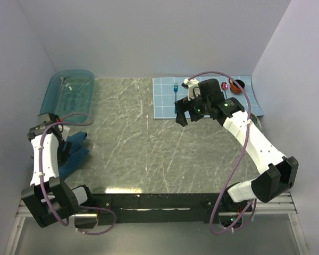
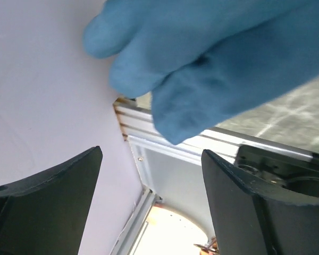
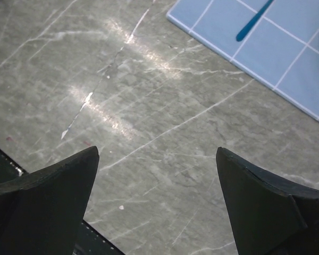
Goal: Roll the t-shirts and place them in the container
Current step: Pick up the T-shirt at the corner of the board, then place the T-shirt at the center of the board.
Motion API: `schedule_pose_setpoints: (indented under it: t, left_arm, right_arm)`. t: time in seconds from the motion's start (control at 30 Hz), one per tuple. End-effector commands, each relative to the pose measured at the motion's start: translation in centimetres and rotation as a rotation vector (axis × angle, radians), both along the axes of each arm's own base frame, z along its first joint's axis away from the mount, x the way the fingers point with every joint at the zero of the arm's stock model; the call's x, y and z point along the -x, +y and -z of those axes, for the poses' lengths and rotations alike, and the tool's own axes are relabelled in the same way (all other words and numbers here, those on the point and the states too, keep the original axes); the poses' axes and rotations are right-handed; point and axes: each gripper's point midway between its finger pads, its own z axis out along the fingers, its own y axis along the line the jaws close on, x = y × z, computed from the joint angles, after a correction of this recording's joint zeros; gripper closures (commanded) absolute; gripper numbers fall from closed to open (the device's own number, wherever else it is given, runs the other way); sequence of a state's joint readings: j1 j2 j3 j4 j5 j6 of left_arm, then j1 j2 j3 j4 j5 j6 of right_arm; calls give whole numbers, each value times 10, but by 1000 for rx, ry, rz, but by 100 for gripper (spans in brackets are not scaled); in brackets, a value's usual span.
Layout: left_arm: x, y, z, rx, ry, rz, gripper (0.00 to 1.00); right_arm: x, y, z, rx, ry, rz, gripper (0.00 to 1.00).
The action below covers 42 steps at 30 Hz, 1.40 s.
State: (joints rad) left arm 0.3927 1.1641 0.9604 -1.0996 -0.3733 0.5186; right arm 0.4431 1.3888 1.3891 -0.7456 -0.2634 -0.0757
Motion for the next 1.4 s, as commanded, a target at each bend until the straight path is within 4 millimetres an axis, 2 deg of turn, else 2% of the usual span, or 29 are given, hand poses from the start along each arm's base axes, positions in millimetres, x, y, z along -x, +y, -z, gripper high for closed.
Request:
schedule_pose_setpoints:
  t: [0.0, 0.07, 0.13, 0.37, 0.47, 0.5, 0.57, 0.67, 0.73, 0.77, 0.8, 0.83, 0.87, 0.9, 0.93, 1.0, 1.03, 1.07, 1.1, 1.13, 1.17, 1.23, 1.27, 1.33, 1.37]
  left_arm:
    - [-23, 20, -9, -8, -86, 6, 20]
    - [-36, 14, 4, 62, -109, -1, 22]
    - [-51, 18, 12, 61, -156, -3, 27]
    - [-62, 11, 51, 137, -143, 2, 40]
    - [-62, 10, 65, 158, -112, 1, 47]
    - [-64, 7, 70, 183, -102, 6, 53]
    - [-65, 6, 71, 198, -97, 2, 63]
    - [-68, 2, 63, 231, -93, 3, 90]
    - [-79, 1, 45, 238, -144, 21, 99]
    - [-82, -3, 35, 257, -165, 36, 99]
    - [-78, -11, 20, 285, -176, 55, 99]
    - [-93, -20, -6, 330, -250, 119, 99]
    - [-96, -30, -24, 367, -284, 171, 99]
    - [-83, -50, -41, 436, -271, 218, 99]
    - [-95, -59, -75, 447, -344, 317, 99]
    - [-97, -98, -104, 555, -383, 450, 99]
    - [-101, -107, -122, 555, -421, 447, 99]
    - [-103, -117, -128, 554, -431, 482, 99]
    - [-103, -141, -135, 567, -429, 574, 99]
    - [-102, -154, -135, 578, -422, 621, 99]
    - [-100, -178, -136, 619, -407, 701, 99]
    - [-98, -203, -126, 720, -359, 708, 99]
    - [-97, -230, -122, 811, -317, 759, 99]
    - [-93, -260, -121, 926, -278, 764, 98]
    - [-97, -286, -119, 976, -265, 818, 98]
  right_arm:
    - [1, 16, -20, -42, -3, -69, 0]
    - [0, 16, -19, -32, -1, -78, 0]
    - [1, 17, -20, -21, 3, -83, 0]
    - [-4, 21, -24, 13, -25, -91, 0]
    - [-3, 21, -26, 20, -43, -91, 0]
    - [-3, 19, -25, 24, -44, -87, 0]
    - [0, 17, -28, 26, -60, -88, 0]
    - [2, 13, -29, 36, -78, -82, 0]
    - [1, 10, -31, 42, -93, -70, 0]
    - [2, 10, -33, 39, -102, -70, 0]
    - [2, 9, -35, 39, -107, -68, 0]
    - [3, 9, -39, 35, -120, -71, 0]
    - [4, 8, -39, 34, -121, -71, 0]
    - [4, 7, -40, 33, -125, -68, 0]
    - [5, 7, -42, 28, -131, -67, 0]
    - [6, 8, -42, 18, -129, -63, 0]
    - [8, 8, -44, 5, -125, -59, 0]
    - [9, 10, -45, -5, -120, -62, 0]
    - [12, 11, -46, -14, -117, -71, 0]
    - [15, 12, -51, -31, -121, -78, 0]
    - [20, 14, -52, -46, -112, -96, 0]
    - [24, 14, -56, -56, -113, -107, 0]
    - [28, 14, -56, -60, -109, -119, 0]
    - [31, 10, -59, -55, -128, -122, 0]
    - [30, 5, -58, -48, -126, -106, 0]
